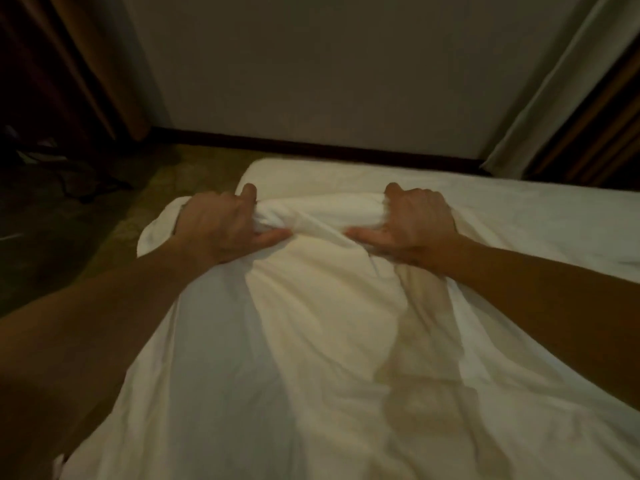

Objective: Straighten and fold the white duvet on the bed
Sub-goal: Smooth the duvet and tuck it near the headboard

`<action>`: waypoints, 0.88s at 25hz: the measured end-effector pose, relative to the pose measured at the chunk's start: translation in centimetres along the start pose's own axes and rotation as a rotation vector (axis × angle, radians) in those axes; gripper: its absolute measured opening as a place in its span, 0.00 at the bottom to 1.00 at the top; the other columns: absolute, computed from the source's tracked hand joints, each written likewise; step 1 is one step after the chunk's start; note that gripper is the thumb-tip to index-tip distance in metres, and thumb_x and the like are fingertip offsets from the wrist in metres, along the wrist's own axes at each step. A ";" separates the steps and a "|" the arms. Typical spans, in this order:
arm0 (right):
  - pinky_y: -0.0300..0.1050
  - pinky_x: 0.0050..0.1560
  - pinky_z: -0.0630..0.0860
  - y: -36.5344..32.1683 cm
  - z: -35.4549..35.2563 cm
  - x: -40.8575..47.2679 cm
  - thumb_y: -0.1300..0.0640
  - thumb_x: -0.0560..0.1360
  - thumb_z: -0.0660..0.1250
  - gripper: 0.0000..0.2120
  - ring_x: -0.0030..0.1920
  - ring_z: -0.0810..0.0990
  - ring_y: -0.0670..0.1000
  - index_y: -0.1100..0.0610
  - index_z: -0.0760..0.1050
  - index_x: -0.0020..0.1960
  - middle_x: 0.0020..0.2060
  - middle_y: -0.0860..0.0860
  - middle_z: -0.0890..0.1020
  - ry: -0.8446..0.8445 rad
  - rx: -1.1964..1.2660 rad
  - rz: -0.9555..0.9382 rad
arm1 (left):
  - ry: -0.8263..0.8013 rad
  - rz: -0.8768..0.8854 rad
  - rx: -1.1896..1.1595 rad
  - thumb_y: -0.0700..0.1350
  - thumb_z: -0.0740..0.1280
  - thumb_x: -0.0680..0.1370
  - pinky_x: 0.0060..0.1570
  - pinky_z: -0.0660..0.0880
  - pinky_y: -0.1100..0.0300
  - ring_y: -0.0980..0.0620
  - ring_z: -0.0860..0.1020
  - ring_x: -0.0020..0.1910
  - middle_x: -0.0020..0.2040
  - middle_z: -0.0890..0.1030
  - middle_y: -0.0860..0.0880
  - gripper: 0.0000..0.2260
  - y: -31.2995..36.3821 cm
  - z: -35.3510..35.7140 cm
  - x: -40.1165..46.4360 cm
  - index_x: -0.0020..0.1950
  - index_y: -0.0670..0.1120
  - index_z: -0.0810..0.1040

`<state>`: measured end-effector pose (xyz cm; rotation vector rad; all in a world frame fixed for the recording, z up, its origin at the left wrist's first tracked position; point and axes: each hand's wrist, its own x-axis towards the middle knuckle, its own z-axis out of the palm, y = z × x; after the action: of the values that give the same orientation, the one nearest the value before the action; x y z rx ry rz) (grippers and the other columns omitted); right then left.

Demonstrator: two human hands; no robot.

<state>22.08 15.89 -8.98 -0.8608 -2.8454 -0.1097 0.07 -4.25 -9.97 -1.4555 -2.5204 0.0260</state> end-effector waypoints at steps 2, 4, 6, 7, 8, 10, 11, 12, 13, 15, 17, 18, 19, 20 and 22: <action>0.48 0.44 0.68 0.8 -2.6 2.3 0.15 0.63 0.52 0.46 0.41 0.73 0.53 0.55 0.71 0.58 0.42 0.50 0.75 0.026 -0.008 0.021 | 0.010 0.005 0.030 0.82 0.49 0.65 0.48 0.75 0.50 0.41 0.80 0.50 0.55 0.81 0.44 0.45 -0.4 -2.9 2.9 0.65 0.49 0.69; 0.47 0.44 0.68 1.4 -4.5 4.2 0.15 0.63 0.52 0.46 0.41 0.74 0.53 0.55 0.71 0.56 0.43 0.52 0.77 0.091 -0.042 -0.003 | 0.024 0.019 0.041 0.82 0.49 0.66 0.51 0.75 0.50 0.43 0.80 0.52 0.56 0.81 0.46 0.45 -0.9 -5.2 5.4 0.66 0.49 0.69; 0.48 0.43 0.69 1.8 -6.0 6.5 0.15 0.63 0.51 0.48 0.40 0.77 0.56 0.57 0.74 0.53 0.42 0.55 0.81 0.187 -0.057 -0.080 | 0.098 0.021 0.056 0.81 0.48 0.65 0.50 0.75 0.50 0.42 0.80 0.50 0.53 0.82 0.44 0.44 -1.6 -6.4 6.8 0.63 0.48 0.70; 0.49 0.43 0.71 2.2 -6.6 7.6 0.15 0.63 0.50 0.48 0.41 0.79 0.59 0.58 0.76 0.50 0.42 0.57 0.82 0.233 -0.064 -0.113 | 0.134 0.025 0.061 0.81 0.48 0.66 0.49 0.74 0.50 0.41 0.81 0.49 0.52 0.82 0.43 0.43 -1.8 -7.0 7.5 0.61 0.47 0.71; 0.50 0.44 0.74 2.7 -7.4 8.8 0.16 0.64 0.50 0.47 0.42 0.81 0.60 0.58 0.77 0.48 0.43 0.59 0.83 0.268 -0.084 -0.131 | 0.160 0.030 0.064 0.80 0.49 0.67 0.49 0.74 0.49 0.39 0.81 0.50 0.52 0.82 0.41 0.43 -1.8 -7.9 8.6 0.60 0.45 0.72; 0.52 0.47 0.75 4.4 -9.0 11.1 0.16 0.65 0.49 0.47 0.45 0.82 0.62 0.59 0.78 0.48 0.44 0.60 0.83 0.269 -0.097 -0.120 | 0.194 0.051 0.050 0.78 0.52 0.69 0.50 0.73 0.49 0.37 0.80 0.53 0.54 0.81 0.38 0.41 -1.4 -10.2 11.9 0.61 0.44 0.72; 0.53 0.48 0.75 5.5 -9.9 12.3 0.16 0.66 0.50 0.47 0.46 0.82 0.62 0.60 0.78 0.50 0.45 0.61 0.83 0.252 -0.087 -0.090 | 0.198 0.067 0.036 0.78 0.52 0.70 0.50 0.72 0.48 0.37 0.79 0.54 0.55 0.81 0.37 0.41 -1.0 -11.5 14.1 0.62 0.43 0.72; 0.53 0.50 0.75 6.7 -10.4 13.3 0.17 0.67 0.52 0.47 0.48 0.81 0.63 0.60 0.77 0.53 0.47 0.62 0.83 0.243 -0.082 -0.048 | 0.196 0.077 0.020 0.78 0.52 0.70 0.50 0.72 0.48 0.37 0.79 0.54 0.56 0.81 0.37 0.42 -0.6 -12.4 16.2 0.63 0.43 0.71; 0.53 0.50 0.74 7.8 -10.5 14.0 0.19 0.69 0.53 0.46 0.49 0.81 0.63 0.61 0.77 0.54 0.48 0.62 0.83 0.241 -0.082 -0.004 | 0.201 0.083 0.011 0.79 0.52 0.69 0.50 0.72 0.48 0.37 0.79 0.53 0.56 0.81 0.37 0.42 0.0 -12.5 18.0 0.64 0.44 0.71; 0.53 0.52 0.74 9.0 -8.0 14.7 0.21 0.70 0.53 0.44 0.51 0.81 0.63 0.61 0.76 0.56 0.51 0.62 0.82 0.210 -0.089 0.036 | 0.229 0.075 -0.001 0.80 0.51 0.68 0.50 0.73 0.48 0.36 0.80 0.52 0.55 0.81 0.37 0.44 0.9 -9.5 19.9 0.62 0.44 0.70; 0.51 0.51 0.73 9.4 -2.8 14.9 0.17 0.67 0.50 0.48 0.51 0.81 0.61 0.59 0.76 0.58 0.52 0.60 0.82 0.137 -0.097 0.029 | 0.179 0.034 -0.015 0.81 0.51 0.67 0.49 0.74 0.47 0.36 0.80 0.51 0.53 0.82 0.37 0.44 1.7 -3.4 19.6 0.62 0.44 0.71; 0.51 0.48 0.71 9.4 0.1 15.1 0.16 0.65 0.47 0.50 0.49 0.81 0.60 0.58 0.75 0.58 0.50 0.58 0.82 0.116 -0.108 0.017 | 0.132 0.015 -0.012 0.80 0.50 0.67 0.49 0.74 0.48 0.37 0.80 0.50 0.53 0.81 0.38 0.44 1.7 -0.1 19.4 0.62 0.44 0.71; 0.49 0.45 0.69 9.2 3.0 15.2 0.16 0.64 0.45 0.50 0.46 0.80 0.59 0.58 0.74 0.57 0.47 0.57 0.82 0.100 -0.114 0.012 | 0.083 -0.006 -0.010 0.81 0.49 0.66 0.48 0.74 0.48 0.38 0.80 0.49 0.52 0.81 0.39 0.45 1.7 3.1 19.2 0.63 0.45 0.70; 0.49 0.43 0.67 8.9 5.6 15.4 0.16 0.63 0.45 0.49 0.44 0.79 0.58 0.57 0.73 0.57 0.45 0.56 0.80 0.081 -0.111 0.018 | 0.030 -0.030 -0.004 0.81 0.48 0.66 0.47 0.73 0.49 0.39 0.80 0.47 0.51 0.81 0.40 0.45 1.6 5.7 19.2 0.63 0.46 0.69; 0.49 0.43 0.66 9.0 11.4 15.5 0.15 0.64 0.47 0.49 0.44 0.78 0.58 0.56 0.70 0.60 0.45 0.54 0.79 0.022 -0.078 0.042 | -0.072 -0.049 -0.038 0.82 0.48 0.66 0.48 0.73 0.49 0.40 0.79 0.48 0.52 0.81 0.42 0.44 1.8 11.0 19.3 0.65 0.48 0.67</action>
<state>12.82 33.11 -17.17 -0.9287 -2.8176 -0.2246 -9.90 14.30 -17.24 -1.4302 -2.6270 0.0232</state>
